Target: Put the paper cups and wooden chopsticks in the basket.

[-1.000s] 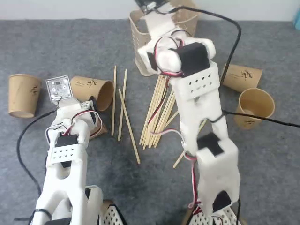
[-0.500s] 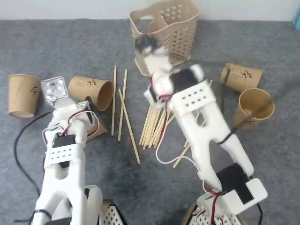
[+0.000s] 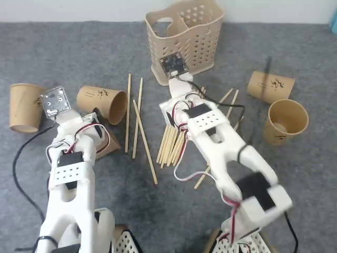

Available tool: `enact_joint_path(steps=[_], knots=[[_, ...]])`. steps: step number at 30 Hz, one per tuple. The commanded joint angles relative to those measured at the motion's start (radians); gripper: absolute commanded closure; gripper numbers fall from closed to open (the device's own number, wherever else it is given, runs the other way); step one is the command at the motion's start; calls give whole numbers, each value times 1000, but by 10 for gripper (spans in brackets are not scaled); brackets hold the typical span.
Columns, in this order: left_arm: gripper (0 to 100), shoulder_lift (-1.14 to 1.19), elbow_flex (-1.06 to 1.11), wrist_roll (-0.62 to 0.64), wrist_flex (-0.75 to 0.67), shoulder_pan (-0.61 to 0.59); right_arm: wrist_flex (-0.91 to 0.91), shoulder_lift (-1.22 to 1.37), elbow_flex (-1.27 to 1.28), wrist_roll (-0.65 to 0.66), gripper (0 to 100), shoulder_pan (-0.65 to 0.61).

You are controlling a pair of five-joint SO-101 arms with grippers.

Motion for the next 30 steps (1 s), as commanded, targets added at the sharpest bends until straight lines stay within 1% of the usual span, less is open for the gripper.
enact_joint_path(steps=[1,4,10,14,17,21,25,27,30], knots=[[840,0,-64,15,-34,-6,-76,107,-106,80,980,16],[840,0,-64,14,-34,-6,8,225,-236,121,980,51],[840,2,-64,14,-34,-6,398,358,-528,126,980,137],[840,2,-64,14,-34,-6,619,371,-600,121,980,189],[840,2,-64,14,-34,-5,699,354,-591,124,991,206],[840,2,-64,14,-34,-5,704,239,-473,124,990,206],[840,2,-64,12,-34,-5,622,-18,-233,123,990,150],[840,2,-64,12,-34,-5,527,-179,-92,124,990,111],[840,2,-64,12,-34,-5,295,-374,110,146,990,51]])
